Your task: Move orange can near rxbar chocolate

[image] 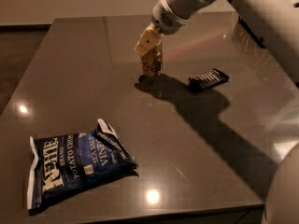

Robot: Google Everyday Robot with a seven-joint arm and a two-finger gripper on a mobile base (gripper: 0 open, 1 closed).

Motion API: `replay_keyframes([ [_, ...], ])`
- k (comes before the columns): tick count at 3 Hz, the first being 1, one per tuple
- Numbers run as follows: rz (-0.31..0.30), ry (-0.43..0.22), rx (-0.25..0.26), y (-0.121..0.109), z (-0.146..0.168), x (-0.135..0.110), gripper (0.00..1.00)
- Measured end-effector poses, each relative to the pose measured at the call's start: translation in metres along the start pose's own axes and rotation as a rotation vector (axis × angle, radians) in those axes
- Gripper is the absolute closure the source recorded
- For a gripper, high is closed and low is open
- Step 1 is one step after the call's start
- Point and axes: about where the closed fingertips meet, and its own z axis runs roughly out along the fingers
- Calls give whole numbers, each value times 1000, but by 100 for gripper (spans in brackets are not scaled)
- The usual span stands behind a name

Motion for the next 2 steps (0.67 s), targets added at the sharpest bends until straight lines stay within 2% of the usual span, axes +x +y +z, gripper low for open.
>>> replay_keyframes([
  [1, 47, -3, 22, -16, -10, 22, 100],
  [2, 72, -5, 34, -25, -15, 33, 100],
])
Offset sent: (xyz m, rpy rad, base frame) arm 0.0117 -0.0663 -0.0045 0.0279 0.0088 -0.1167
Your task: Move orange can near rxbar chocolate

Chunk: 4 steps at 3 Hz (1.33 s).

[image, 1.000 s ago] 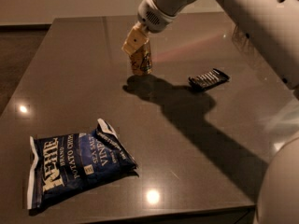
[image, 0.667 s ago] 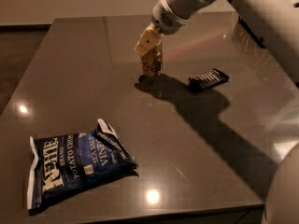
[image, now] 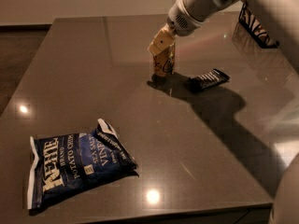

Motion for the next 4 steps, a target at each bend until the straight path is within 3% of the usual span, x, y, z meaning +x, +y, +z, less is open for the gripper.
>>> replay_keyframes([
  [1, 66, -11, 17, -15, -6, 22, 99],
  [3, 129, -31, 40, -28, -5, 49, 54],
  [4, 131, -31, 41, -28, -6, 49, 30],
])
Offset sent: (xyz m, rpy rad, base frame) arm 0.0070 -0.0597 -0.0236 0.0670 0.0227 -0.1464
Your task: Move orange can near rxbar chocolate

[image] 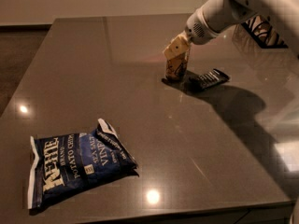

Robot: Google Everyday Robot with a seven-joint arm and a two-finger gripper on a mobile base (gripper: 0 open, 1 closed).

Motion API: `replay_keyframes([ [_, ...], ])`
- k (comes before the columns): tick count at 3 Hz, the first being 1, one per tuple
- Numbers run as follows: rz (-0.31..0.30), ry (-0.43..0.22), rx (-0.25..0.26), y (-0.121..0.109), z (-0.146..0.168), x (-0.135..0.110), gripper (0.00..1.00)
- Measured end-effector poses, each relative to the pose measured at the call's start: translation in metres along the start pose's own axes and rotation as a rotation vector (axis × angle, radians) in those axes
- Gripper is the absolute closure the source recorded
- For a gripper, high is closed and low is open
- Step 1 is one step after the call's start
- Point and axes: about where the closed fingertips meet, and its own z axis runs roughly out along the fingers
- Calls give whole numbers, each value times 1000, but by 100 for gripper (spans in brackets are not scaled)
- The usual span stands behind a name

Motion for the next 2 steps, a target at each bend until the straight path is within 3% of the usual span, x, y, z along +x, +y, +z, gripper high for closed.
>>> replay_keyframes([
  [1, -1, 1, -3, 1, 2, 0, 0],
  [2, -1, 1, -3, 1, 2, 0, 0],
])
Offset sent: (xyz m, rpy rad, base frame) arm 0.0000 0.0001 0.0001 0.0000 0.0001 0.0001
